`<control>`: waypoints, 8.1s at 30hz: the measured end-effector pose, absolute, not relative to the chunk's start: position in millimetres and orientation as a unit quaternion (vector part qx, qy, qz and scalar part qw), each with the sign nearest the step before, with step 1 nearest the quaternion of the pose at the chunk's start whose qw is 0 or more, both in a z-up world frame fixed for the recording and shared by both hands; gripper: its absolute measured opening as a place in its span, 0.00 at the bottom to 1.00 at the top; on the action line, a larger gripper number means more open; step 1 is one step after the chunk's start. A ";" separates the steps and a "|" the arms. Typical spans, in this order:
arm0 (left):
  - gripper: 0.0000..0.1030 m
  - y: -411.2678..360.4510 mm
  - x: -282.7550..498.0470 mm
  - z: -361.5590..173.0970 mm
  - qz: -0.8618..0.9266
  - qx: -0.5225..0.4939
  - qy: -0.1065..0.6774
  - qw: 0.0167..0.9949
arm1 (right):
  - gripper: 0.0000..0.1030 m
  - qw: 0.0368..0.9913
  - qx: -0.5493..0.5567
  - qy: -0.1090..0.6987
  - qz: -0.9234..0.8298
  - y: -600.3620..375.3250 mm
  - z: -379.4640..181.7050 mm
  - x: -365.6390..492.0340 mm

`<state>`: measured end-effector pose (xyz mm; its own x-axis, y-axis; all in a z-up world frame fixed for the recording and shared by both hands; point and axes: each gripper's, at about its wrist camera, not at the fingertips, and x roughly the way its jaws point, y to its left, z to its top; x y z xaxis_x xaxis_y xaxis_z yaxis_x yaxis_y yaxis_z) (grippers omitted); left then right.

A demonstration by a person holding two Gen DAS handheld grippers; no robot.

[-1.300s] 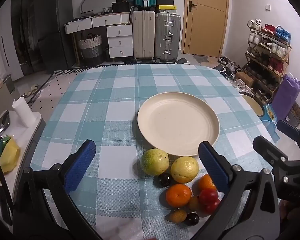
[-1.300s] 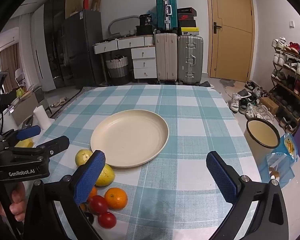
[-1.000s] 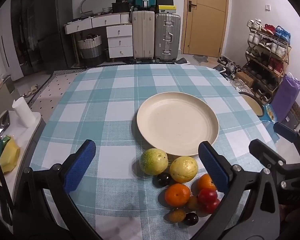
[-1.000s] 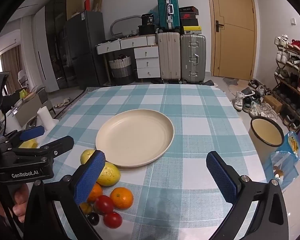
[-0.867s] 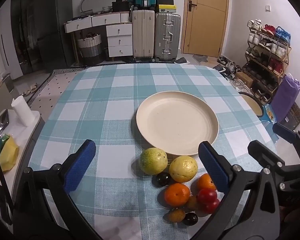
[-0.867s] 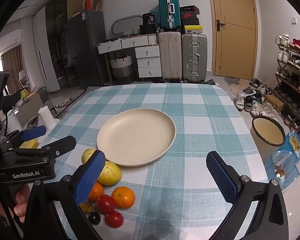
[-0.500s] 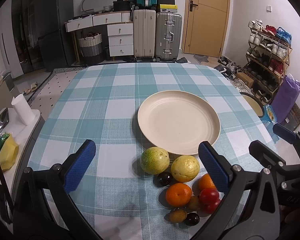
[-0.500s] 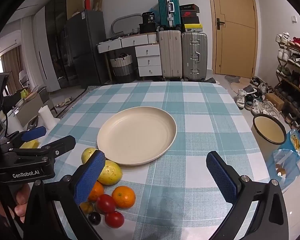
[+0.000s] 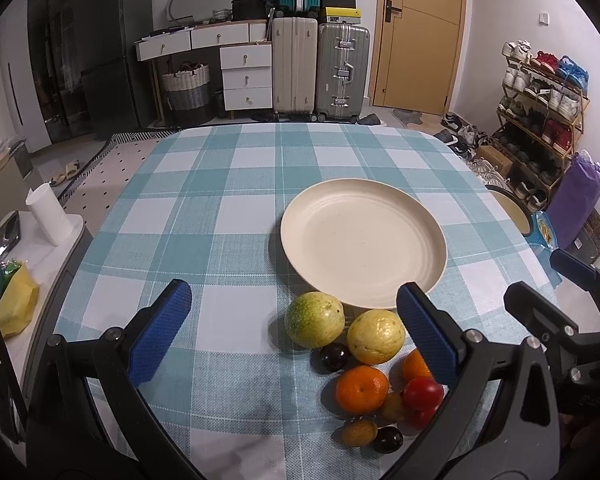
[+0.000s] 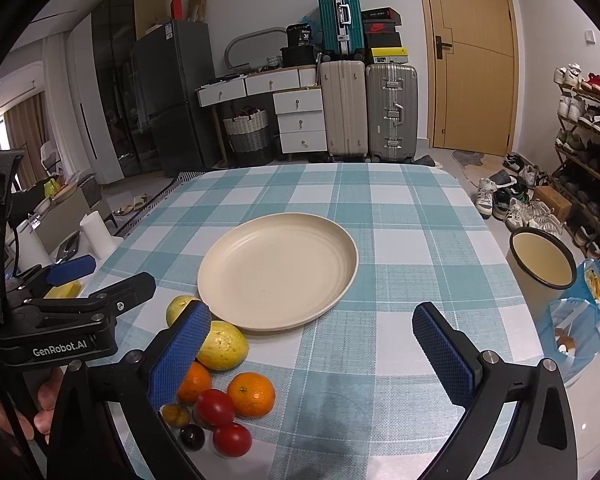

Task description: Organize fruits

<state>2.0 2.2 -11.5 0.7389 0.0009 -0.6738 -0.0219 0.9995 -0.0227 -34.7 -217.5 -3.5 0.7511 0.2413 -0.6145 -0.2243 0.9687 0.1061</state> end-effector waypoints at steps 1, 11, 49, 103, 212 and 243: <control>0.99 2.3 1.9 -11.6 0.005 -0.014 0.361 0.932 | 1.00 0.935 0.013 0.331 0.125 -217.1 -4.1 -34.5; 0.99 2.9 1.9 -11.8 0.007 -0.015 0.363 0.932 | 1.00 0.933 0.018 0.334 0.131 -218.3 -3.6 -34.2; 0.99 20.3 21.2 -31.3 -0.030 -0.082 0.405 0.910 | 1.00 0.927 0.028 0.348 0.135 -221.6 -10.2 -30.1; 0.49 54.1 107.1 -121.7 -0.163 -0.243 0.507 0.811 | 1.00 0.906 0.026 0.400 0.139 -206.2 -41.0 6.1; 0.50 34.3 166.4 -34.8 -0.193 -0.182 0.464 0.845 | 0.54 0.879 0.090 0.388 0.262 -211.6 -19.2 86.3; 0.50 11.2 268.9 -89.9 -0.193 -0.226 0.518 0.802 | 0.55 0.881 0.026 0.408 0.237 -184.3 -70.9 167.4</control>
<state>268.9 11.2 -89.9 0.3889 -0.5430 -0.7442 0.0754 0.8239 -0.5617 167.4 -184.3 -70.9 0.5543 0.4386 -0.7074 -0.3965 0.8864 0.2389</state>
